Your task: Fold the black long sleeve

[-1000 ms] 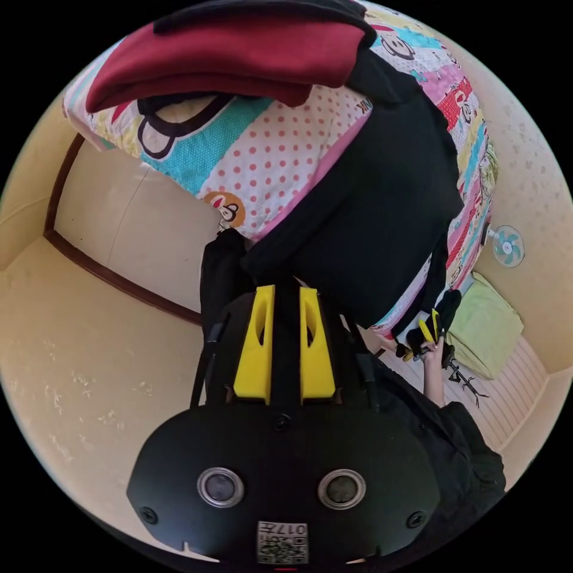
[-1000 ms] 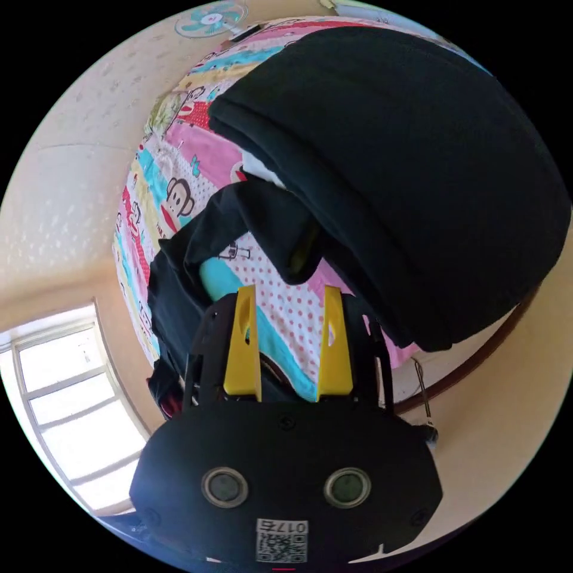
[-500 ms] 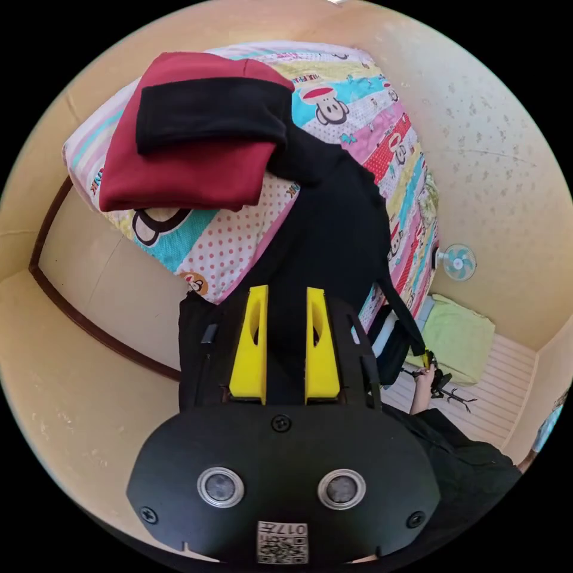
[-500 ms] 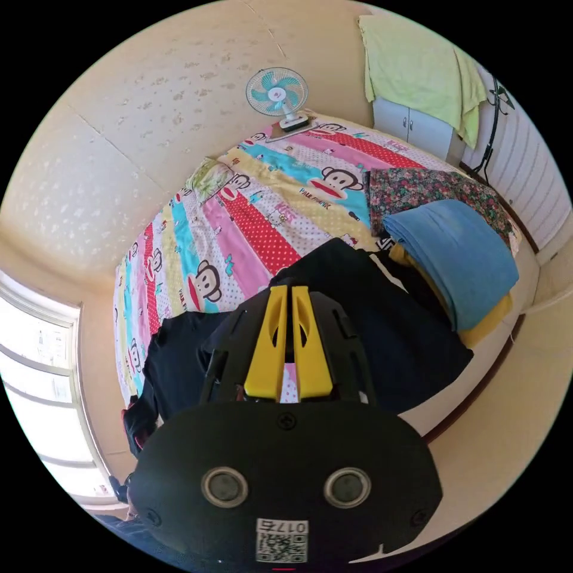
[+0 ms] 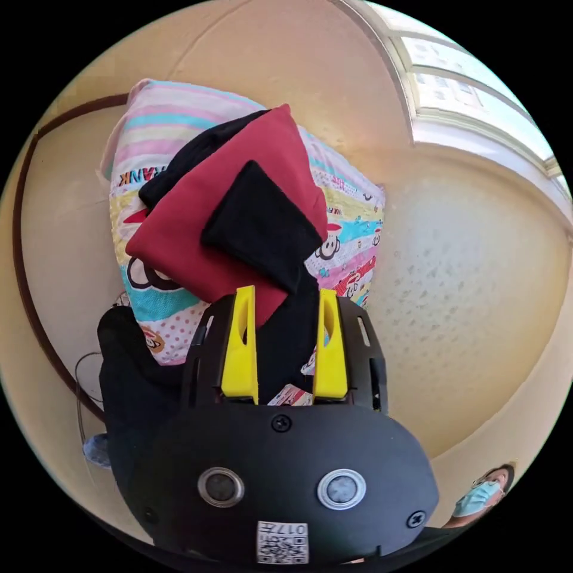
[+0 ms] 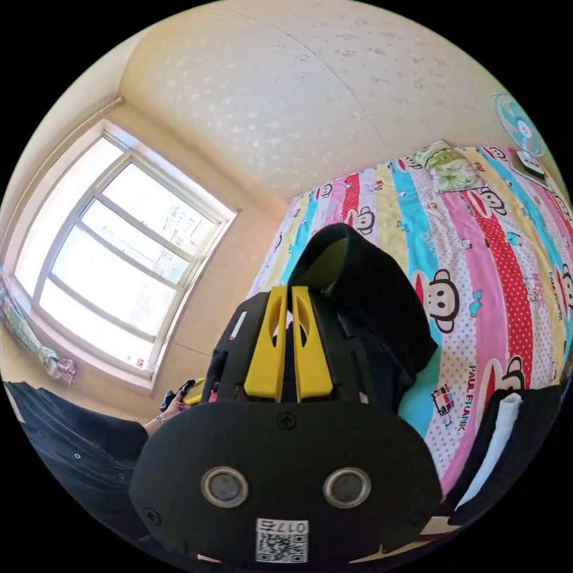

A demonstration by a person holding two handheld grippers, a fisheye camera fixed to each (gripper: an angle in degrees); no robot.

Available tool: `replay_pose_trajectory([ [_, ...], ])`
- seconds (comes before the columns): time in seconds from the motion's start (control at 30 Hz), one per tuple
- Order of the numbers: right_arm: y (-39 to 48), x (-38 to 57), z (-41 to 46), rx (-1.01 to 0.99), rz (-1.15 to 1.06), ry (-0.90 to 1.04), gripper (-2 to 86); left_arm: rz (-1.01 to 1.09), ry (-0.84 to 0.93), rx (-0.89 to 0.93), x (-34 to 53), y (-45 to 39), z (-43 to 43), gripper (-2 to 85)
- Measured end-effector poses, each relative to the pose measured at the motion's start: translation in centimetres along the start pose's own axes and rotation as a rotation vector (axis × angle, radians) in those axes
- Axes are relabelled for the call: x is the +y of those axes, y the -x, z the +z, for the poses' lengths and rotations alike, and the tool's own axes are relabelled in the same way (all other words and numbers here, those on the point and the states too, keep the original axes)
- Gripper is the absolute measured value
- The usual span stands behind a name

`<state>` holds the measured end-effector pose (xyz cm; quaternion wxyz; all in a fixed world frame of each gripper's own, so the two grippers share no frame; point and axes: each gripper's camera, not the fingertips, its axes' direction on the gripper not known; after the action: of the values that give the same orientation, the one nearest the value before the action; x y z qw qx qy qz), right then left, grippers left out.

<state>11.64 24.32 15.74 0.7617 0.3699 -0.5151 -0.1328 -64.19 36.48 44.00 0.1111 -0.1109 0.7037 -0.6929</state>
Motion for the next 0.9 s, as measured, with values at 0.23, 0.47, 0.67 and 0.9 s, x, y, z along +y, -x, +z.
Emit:
replay_pose_trajectory([
  [0.23, 1.3, 4.6, 12.1, -0.164, 0.056, 0.249, 7.7, -0.137, -0.05, 0.106, -3.5, 5.1, 0.7, 13.0],
  [0.47, -4.1, 8.0, 7.3, -0.011, 0.218, 0.341, 7.0, -0.184, -0.077, 0.185, -3.7, 7.7, -0.3, 1.9],
  [0.67, -7.0, 11.5, 1.3, 0.032, 0.334, 0.282, 5.7, 0.327, -0.05, 0.183, -1.0, -6.8, -0.9, 0.2],
  [0.9, -11.7, 17.7, -3.1, -0.048, 0.547, 0.158, 3.9, 1.114, 0.291, 0.188, 13.4, -28.9, 13.0, 1.0],
])
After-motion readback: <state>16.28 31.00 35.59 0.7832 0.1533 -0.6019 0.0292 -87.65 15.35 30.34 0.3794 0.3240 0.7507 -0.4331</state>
